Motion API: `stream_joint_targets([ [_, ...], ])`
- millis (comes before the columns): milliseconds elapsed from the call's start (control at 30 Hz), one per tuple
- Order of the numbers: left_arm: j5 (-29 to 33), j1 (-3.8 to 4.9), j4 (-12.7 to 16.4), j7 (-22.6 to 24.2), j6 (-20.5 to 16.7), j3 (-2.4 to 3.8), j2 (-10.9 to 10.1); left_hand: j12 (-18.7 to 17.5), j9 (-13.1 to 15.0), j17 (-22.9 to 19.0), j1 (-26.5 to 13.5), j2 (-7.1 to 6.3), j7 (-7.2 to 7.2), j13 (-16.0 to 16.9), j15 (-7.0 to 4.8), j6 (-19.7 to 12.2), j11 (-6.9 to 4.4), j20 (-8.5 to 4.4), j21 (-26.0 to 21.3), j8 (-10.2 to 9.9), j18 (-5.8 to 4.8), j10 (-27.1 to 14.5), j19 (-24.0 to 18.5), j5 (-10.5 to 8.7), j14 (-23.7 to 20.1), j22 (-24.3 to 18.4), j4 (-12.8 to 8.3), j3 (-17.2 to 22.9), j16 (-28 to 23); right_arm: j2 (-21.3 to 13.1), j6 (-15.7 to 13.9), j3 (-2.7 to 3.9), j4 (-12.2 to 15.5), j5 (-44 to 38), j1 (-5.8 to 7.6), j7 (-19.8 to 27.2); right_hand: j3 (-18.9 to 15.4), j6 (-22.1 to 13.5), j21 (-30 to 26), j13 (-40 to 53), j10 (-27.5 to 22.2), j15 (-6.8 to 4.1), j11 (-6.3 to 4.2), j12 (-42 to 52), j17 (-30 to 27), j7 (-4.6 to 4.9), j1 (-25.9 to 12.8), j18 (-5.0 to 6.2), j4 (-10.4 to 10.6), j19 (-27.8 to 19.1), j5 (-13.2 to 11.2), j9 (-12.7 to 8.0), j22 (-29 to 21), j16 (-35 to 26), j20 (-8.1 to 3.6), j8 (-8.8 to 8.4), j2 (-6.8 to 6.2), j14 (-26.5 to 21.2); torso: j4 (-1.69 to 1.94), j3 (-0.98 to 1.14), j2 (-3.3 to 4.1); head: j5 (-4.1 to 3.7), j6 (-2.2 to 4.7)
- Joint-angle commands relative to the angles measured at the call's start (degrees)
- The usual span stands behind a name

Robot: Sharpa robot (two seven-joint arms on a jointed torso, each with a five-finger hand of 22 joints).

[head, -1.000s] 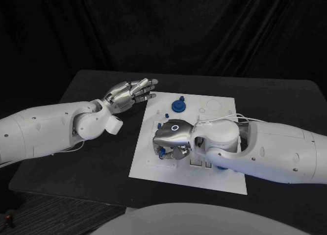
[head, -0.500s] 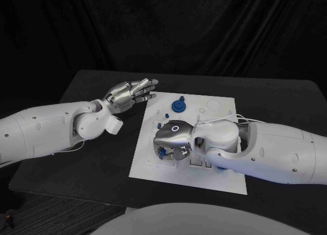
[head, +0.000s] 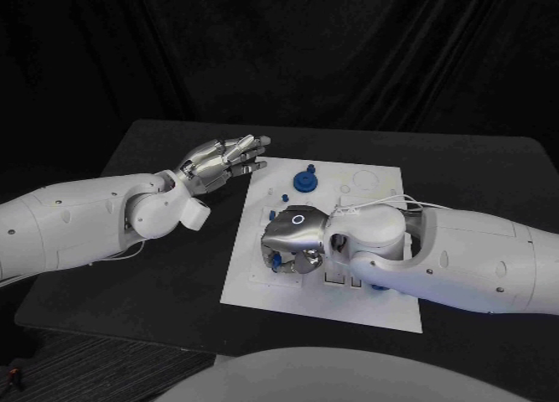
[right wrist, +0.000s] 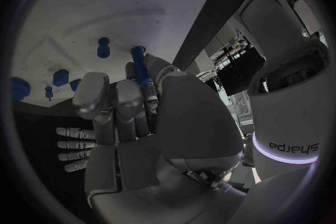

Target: Assemble the parts on the task board

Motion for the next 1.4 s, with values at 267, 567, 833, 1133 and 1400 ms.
stream_joint_targets([
  [267,-0.07,-0.15,-0.04,0.31,1.34,0.04,0.11,0.36,0.06,0.09,0.16,0.68,0.41,0.05,0.56,0.27,0.37,0.03,0.39,0.35,0.59,0.16,0.57,0.45,0.09,0.18,-0.08,0.42,0.34,0.18,3.02,-0.17,-0.29,-0.48,-0.4,-0.27,-0.92,-7.87,-3.3,-0.34,-3.04,1.67,-0.44,-1.6,-1.83,1.34,-3.86,-0.15,1.87,-1.4,-2.43,-2.09,7.35,-1.58,1.21,-1.16,-1.8,-1.66,0.04,-0.01,0.0,0.16,0.0],
  [567,-0.08,-0.16,-0.11,0.23,1.52,0.04,0.18,0.36,0.06,0.09,0.36,0.68,0.45,0.05,0.59,0.21,0.41,0.05,0.49,0.39,0.6,0.11,0.73,0.68,0.12,0.34,-0.22,0.53,0.37,-0.08,3.52,-0.18,-0.28,-0.48,-0.43,-0.58,-2.5,-12.49,-8.09,-0.13,-6.81,2.27,0.27,-1.76,-5.3,0.5,-5.78,0.6,2.78,-3.54,-5.25,-3.24,6.35,-4.18,1.99,-0.91,-2.51,-4.25,0.01,-0.03,0.01,0.25,0.0],
  [833,-0.08,-0.18,-0.17,0.1,1.67,0.04,0.2,0.35,0.06,0.1,0.38,0.72,0.46,0.04,0.6,0.25,0.42,0.05,0.52,0.41,0.6,0.1,0.78,0.71,0.13,0.38,-0.21,0.56,0.38,-0.43,3.19,-0.18,-0.24,-0.48,-0.44,-0.8,-3.03,-13.14,-9.14,0.04,-7.94,2.33,0.43,-1.63,-5.95,0.45,-5.77,0.77,2.69,-4.0,-5.72,-3.39,6.15,-4.63,2.14,-0.9,-2.36,-4.82,-0.01,0.0,0.01,0.31,0.0],
  [1133,-0.08,-0.23,-0.31,-0.08,1.86,0.04,0.28,0.37,0.06,0.1,0.39,0.74,0.47,0.05,0.6,0.27,0.43,0.06,0.54,0.42,0.6,0.11,0.82,0.72,0.15,0.42,-0.21,0.57,0.4,-0.56,1.7,-0.18,-0.27,-0.48,-0.44,-0.64,-3.19,-12.99,-10.91,0.39,-9.41,2.46,0.66,-1.14,-7.34,0.04,-4.85,1.02,2.1,-4.69,-5.1,-3.35,5.8,-5.63,2.28,-0.56,-1.58,-5.75,0.0,0.0,-0.01,0.4,0.0],
  [1400,-0.08,-0.26,-0.41,-0.25,1.87,0.04,0.26,0.4,0.08,0.1,0.41,0.78,0.48,0.05,0.61,0.36,0.44,0.06,0.55,0.45,0.61,0.13,0.84,0.75,0.14,0.42,-0.2,0.61,0.4,-0.61,-1.72,-0.18,-0.29,-0.48,-0.44,0.94,-0.84,-5.26,-9.69,1.73,-4.67,1.48,-0.82,2.66,-7.12,0.28,-1.18,0.94,-0.17,-4.04,-0.83,-1.08,6.18,-5.28,1.55,3.3,0.52,-5.26,0.0,-0.01,0.02,0.34,0.0],
])
